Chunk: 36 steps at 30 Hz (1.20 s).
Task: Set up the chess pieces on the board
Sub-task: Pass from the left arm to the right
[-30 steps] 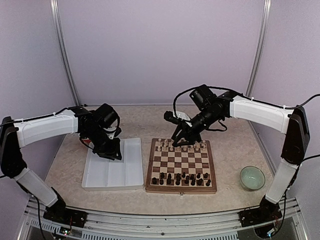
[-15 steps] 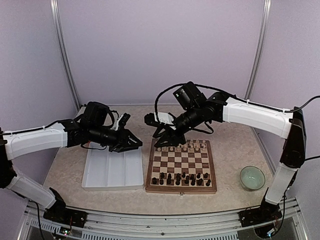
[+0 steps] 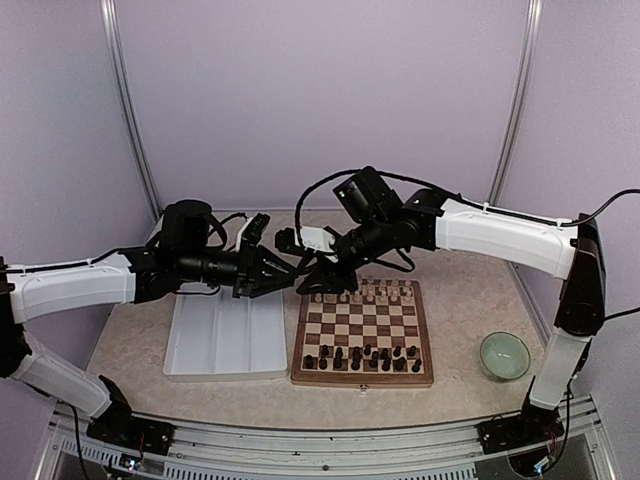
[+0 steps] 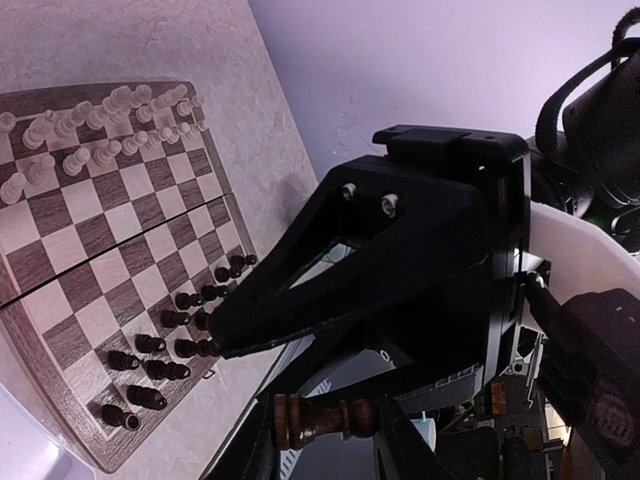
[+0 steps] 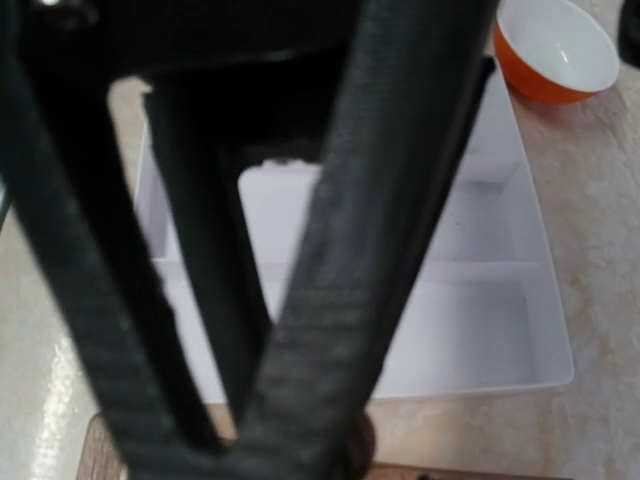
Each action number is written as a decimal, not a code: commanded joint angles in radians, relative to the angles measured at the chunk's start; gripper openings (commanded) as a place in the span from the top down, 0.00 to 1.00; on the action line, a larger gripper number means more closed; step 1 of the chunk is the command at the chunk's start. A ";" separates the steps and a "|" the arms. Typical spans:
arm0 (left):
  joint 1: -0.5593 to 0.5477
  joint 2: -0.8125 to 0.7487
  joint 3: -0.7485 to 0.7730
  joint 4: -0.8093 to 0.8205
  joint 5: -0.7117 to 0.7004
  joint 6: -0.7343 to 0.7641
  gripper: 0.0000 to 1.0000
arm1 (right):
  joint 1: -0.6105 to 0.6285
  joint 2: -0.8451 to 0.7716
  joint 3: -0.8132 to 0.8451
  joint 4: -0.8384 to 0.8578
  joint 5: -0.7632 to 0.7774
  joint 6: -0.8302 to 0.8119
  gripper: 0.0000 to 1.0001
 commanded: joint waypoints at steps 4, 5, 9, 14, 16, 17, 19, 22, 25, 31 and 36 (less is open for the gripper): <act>-0.002 -0.025 -0.043 0.134 0.043 -0.069 0.68 | 0.007 -0.050 0.003 0.056 -0.047 0.041 0.59; -0.003 -0.025 -0.049 0.147 0.043 -0.076 0.68 | 0.007 -0.056 -0.001 0.062 -0.051 0.043 0.59; -0.003 -0.023 -0.058 0.155 0.040 -0.080 0.68 | 0.008 -0.076 -0.009 0.071 -0.067 0.052 0.60; -0.008 -0.019 -0.062 0.172 0.043 -0.091 0.68 | 0.008 -0.081 -0.012 0.071 -0.075 0.053 0.59; -0.011 -0.019 -0.063 0.191 0.046 -0.102 0.68 | 0.008 -0.078 -0.015 0.073 -0.080 0.053 0.60; -0.013 -0.019 -0.064 0.201 0.048 -0.108 0.68 | 0.008 -0.077 -0.015 0.074 -0.083 0.054 0.60; -0.016 -0.016 -0.068 0.218 0.053 -0.119 0.67 | 0.007 -0.076 -0.014 0.080 -0.091 0.057 0.60; -0.017 -0.012 -0.073 0.243 0.057 -0.138 0.67 | 0.007 -0.076 -0.010 0.084 -0.108 0.064 0.63; -0.017 -0.010 -0.081 0.269 0.060 -0.155 0.66 | 0.007 -0.073 -0.007 0.086 -0.119 0.068 0.70; -0.019 -0.005 -0.087 0.315 0.069 -0.188 0.59 | 0.007 -0.072 -0.012 0.096 -0.118 0.080 0.81; -0.018 -0.012 -0.087 0.305 0.063 -0.183 0.52 | 0.006 -0.073 -0.012 0.103 -0.101 0.088 0.87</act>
